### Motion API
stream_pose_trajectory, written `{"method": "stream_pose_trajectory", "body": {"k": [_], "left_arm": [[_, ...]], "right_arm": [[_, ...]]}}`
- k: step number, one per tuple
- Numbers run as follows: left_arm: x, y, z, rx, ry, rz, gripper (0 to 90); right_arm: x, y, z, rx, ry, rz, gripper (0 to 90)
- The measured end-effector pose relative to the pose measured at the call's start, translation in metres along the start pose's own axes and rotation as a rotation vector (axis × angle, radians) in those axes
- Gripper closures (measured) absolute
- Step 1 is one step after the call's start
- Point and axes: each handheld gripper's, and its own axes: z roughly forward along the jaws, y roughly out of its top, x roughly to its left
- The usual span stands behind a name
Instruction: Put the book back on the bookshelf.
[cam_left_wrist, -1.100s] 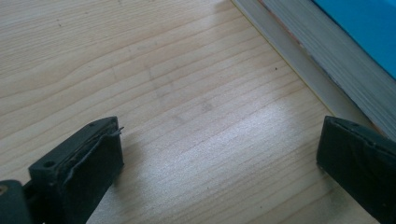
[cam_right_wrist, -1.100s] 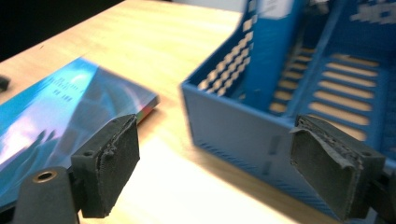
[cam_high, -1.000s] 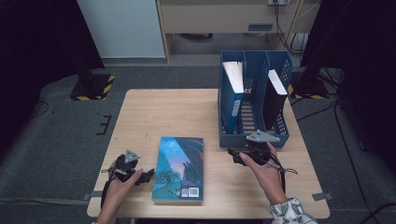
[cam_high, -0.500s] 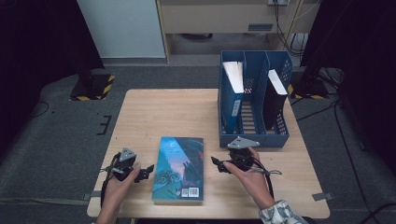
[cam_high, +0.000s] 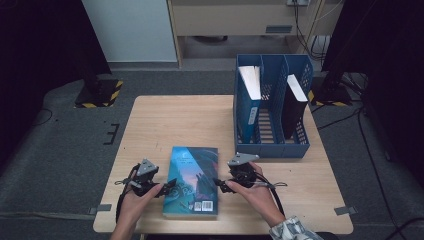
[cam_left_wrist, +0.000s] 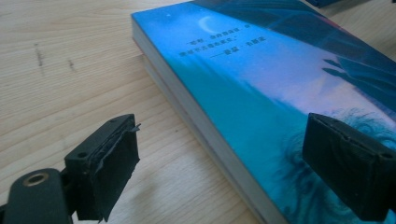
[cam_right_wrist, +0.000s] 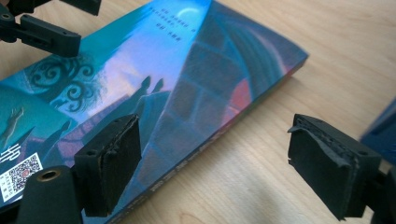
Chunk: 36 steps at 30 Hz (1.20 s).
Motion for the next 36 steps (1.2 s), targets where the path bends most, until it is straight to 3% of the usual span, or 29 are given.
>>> {"method": "stream_pose_trajectory", "body": {"k": [12, 25, 28, 36], "left_arm": [[-0.006, 0.0, 0.007, 0.017, -0.058, 0.006, 13.7], [-0.007, 0.001, 0.011, 0.018, -0.108, -0.004, 17.3], [-0.007, 0.001, 0.011, 0.019, -0.114, -0.008, 17.3], [-0.001, 0.002, 0.017, 0.025, -0.144, -0.034, 14.0]], "right_arm": [[0.007, -0.007, 0.021, 0.068, 0.068, 0.033, 15.8], [0.01, -0.01, 0.032, 0.072, 0.138, 0.078, 13.2], [0.011, -0.01, 0.033, 0.075, 0.135, 0.072, 12.0], [0.008, -0.011, 0.036, 0.087, 0.169, 0.109, 9.6]]}}
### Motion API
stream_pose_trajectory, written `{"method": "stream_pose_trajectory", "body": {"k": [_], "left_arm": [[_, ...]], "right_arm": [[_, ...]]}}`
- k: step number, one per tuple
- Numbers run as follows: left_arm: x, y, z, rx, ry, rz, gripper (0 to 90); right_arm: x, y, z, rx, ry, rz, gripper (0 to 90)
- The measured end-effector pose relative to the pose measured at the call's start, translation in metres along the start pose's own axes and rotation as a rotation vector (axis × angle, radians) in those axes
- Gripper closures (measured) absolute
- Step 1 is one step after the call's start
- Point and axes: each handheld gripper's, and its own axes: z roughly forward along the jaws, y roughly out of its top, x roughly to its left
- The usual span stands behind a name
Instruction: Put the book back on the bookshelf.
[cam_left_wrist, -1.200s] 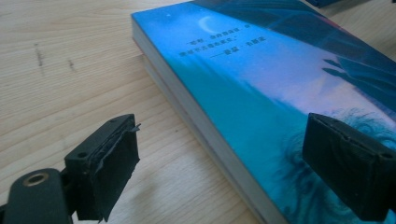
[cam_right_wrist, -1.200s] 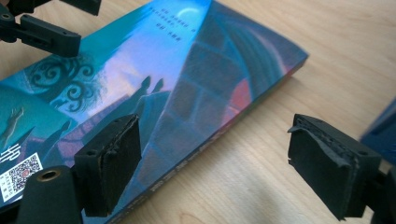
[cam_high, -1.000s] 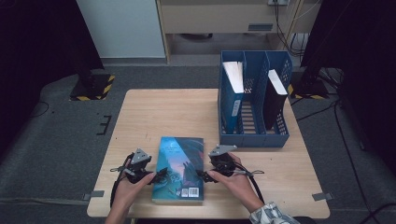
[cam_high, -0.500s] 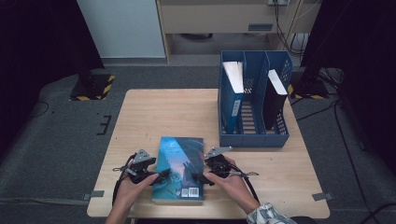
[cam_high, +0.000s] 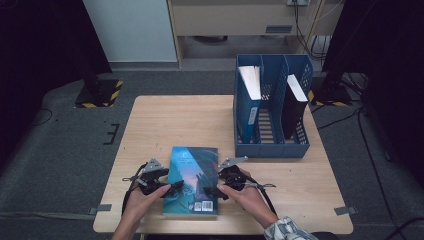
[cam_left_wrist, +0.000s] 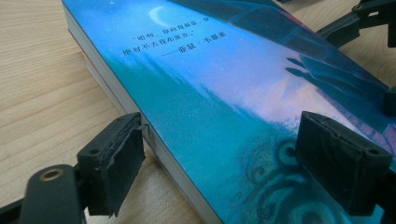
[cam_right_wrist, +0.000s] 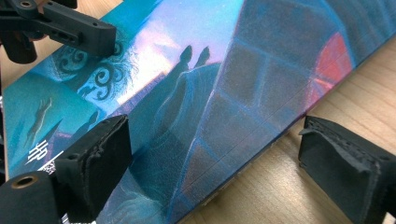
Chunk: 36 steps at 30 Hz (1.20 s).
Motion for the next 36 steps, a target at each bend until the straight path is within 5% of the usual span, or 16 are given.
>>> {"method": "stream_pose_trajectory", "body": {"k": [13, 24, 36], "left_arm": [[0.0035, -0.0006, 0.0017, 0.005, -0.022, -0.02, 12.5], [0.0038, 0.0001, 0.0019, 0.009, -0.023, -0.017, 12.3], [0.0036, 0.0032, 0.0016, 0.018, -0.022, -0.003, 14.3]], "right_arm": [[-0.0047, -0.001, 0.0039, 0.005, 0.036, 0.038, 7.1], [-0.0076, -0.0012, 0.0047, 0.009, 0.066, 0.013, 3.8], [-0.0089, 0.0011, 0.0078, 0.0, 0.049, 0.015, 0.7]]}}
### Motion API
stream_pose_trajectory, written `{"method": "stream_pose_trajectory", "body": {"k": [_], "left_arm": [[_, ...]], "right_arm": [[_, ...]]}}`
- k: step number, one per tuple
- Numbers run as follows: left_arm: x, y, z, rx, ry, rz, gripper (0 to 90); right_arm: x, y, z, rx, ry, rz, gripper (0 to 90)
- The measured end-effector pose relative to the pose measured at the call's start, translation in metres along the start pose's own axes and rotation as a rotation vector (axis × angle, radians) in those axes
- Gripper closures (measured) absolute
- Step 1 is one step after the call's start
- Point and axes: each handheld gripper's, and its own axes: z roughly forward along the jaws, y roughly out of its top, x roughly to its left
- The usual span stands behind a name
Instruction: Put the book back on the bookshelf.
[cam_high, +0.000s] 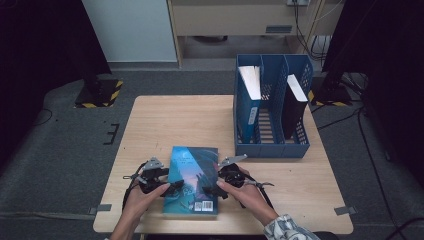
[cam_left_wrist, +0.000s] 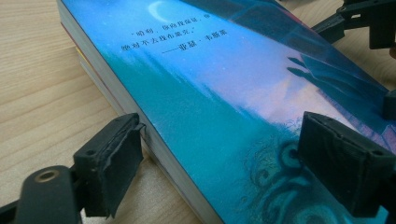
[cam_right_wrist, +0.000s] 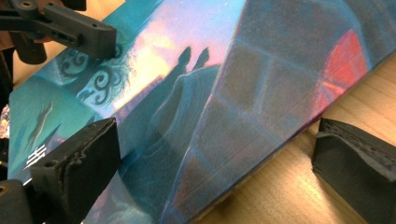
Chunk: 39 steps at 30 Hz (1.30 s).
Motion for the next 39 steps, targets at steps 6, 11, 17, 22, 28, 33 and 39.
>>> {"method": "stream_pose_trajectory", "body": {"k": [6, 11, 17, 22, 28, 33, 39], "left_arm": [[-0.001, 0.0017, 0.0013, 0.0, 0.004, 0.004, 15.4], [-0.0015, 0.002, -0.0002, -0.007, 0.014, 0.001, 18.4], [-0.003, 0.0038, 0.0013, -0.009, 0.015, 0.008, 21.6], [-0.0006, 0.0047, 0.003, -0.023, 0.015, -0.011, 23.5], [-0.0002, 0.004, 0.0039, -0.024, 0.011, -0.008, 22.7], [-0.0015, 0.0054, 0.0047, -0.027, 0.022, -0.01, 21.9], [-0.0025, 0.0077, -0.0008, -0.045, 0.062, 0.009, 36.6]], "right_arm": [[-0.004, 0.0015, 0.0002, -0.01, -0.01, 0.007, 0.9], [-0.0035, 0.0015, 0.0003, -0.011, -0.017, 0.007, 0.9], [-0.0065, 0.0014, -0.0029, -0.003, -0.02, 0.012, 2.0], [-0.0076, 0.0, -0.0049, -0.01, -0.02, 0.02, 3.2], [-0.0065, -0.0006, -0.0047, -0.014, -0.024, 0.024, 3.1], [-0.0066, -0.0004, -0.0046, -0.012, -0.023, 0.027, 2.6], [-0.0063, -0.0005, -0.0046, -0.01, -0.024, 0.024, 2.0]]}}
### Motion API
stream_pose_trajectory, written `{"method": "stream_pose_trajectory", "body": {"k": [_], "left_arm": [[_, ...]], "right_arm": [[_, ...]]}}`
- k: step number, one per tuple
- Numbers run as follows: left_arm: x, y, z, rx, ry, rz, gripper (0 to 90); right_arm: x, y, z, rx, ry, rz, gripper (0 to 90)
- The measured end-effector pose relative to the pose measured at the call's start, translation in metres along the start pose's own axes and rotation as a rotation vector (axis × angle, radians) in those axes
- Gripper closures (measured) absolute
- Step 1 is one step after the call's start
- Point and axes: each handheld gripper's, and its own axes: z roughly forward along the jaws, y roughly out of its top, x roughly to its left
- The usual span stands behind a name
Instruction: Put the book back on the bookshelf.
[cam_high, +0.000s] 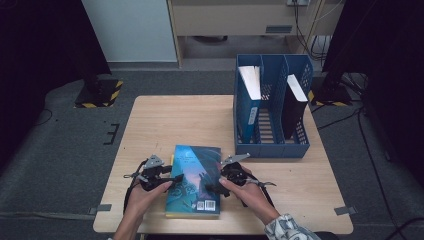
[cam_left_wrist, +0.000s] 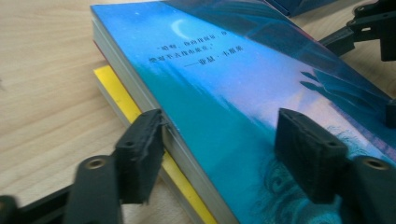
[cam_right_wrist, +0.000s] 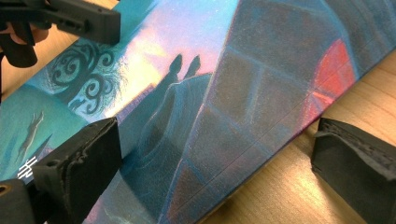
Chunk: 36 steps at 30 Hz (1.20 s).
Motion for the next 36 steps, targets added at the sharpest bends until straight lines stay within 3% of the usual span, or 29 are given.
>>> {"method": "stream_pose_trajectory", "body": {"k": [3, 6, 8, 15, 18, 19, 22, 26, 36], "left_arm": [[0.0, 0.001, -0.002, -0.02, -0.001, -0.01, 40.3], [0.002, 0.003, -0.006, -0.043, -0.031, -0.027, 44.2], [0.003, 0.002, -0.006, -0.021, -0.044, -0.026, 44.3], [-0.005, 0.002, -0.002, -0.011, -0.092, -0.003, 43.8], [-0.007, 0.003, -0.002, -0.006, -0.073, -0.002, 46.7], [-0.007, 0.003, -0.003, -0.004, -0.059, -0.013, 52.3], [-0.007, 0.004, -0.004, -0.005, -0.044, 0.004, 60.9], [-0.007, 0.006, -0.009, -0.031, -0.06, -0.002, 75.5], [-0.007, 0.009, -0.013, -0.041, -0.081, 0.0, 81.8]], "right_arm": [[0.0, 0.0, 0.0, 0.001, -0.003, -0.001, 2.4], [0.0, 0.0, 0.0, 0.0, -0.004, -0.003, 2.3], [0.0, 0.0, 0.0, 0.0, -0.005, -0.004, 2.3], [0.0, 0.0, 0.0, -0.002, -0.003, -0.001, 2.1], [0.0, 0.0, 0.0, -0.002, -0.002, 0.0, 2.2], [0.0, 0.0, 0.0, -0.002, -0.002, 0.0, 2.2], [0.0, 0.0, 0.0, -0.002, -0.003, -0.002, 2.1], [0.0, 0.0, 0.0, -0.001, -0.004, -0.001, 2.1], [0.001, -0.001, -0.001, 0.002, -0.004, -0.002, 2.9]]}}
